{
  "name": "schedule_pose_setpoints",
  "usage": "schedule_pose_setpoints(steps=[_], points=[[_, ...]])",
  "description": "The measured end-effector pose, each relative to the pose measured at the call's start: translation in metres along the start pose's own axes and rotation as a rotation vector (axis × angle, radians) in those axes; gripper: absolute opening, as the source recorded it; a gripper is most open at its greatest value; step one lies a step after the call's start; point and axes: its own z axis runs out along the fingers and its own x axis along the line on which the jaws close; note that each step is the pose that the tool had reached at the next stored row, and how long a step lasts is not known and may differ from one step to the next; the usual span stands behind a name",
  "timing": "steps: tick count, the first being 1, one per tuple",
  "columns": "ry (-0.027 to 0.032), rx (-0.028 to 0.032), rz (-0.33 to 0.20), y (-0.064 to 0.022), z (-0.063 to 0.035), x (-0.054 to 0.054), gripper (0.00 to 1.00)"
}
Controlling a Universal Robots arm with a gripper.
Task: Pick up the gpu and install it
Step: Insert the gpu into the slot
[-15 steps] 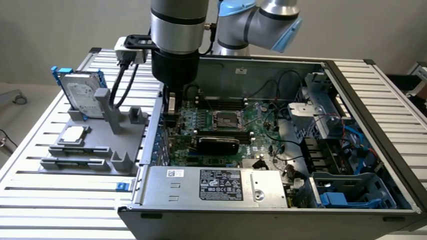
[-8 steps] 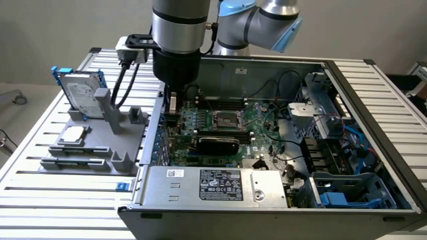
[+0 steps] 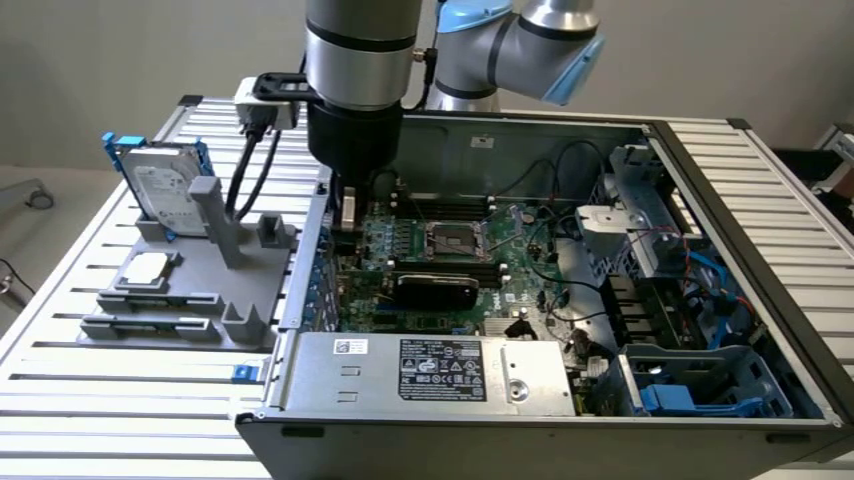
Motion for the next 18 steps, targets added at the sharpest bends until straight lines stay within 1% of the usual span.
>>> schedule_pose_setpoints(steps=[2,3,4,7,13,18], points=[[0.0005,0.0048,0.000,0.0008,0.0023,-0.0003,0.11],[0.0007,0.0065,0.000,0.0019,0.0030,-0.0004,0.11],[0.0007,0.0070,0.000,0.0029,0.0034,-0.0006,0.11],[0.0006,0.0074,0.000,0.0051,0.0040,-0.0011,0.11],[0.0023,0.0072,0.000,0.0054,0.0039,-0.0010,0.11],[0.0088,0.0065,0.001,0.0052,0.0023,-0.0010,0.11]])
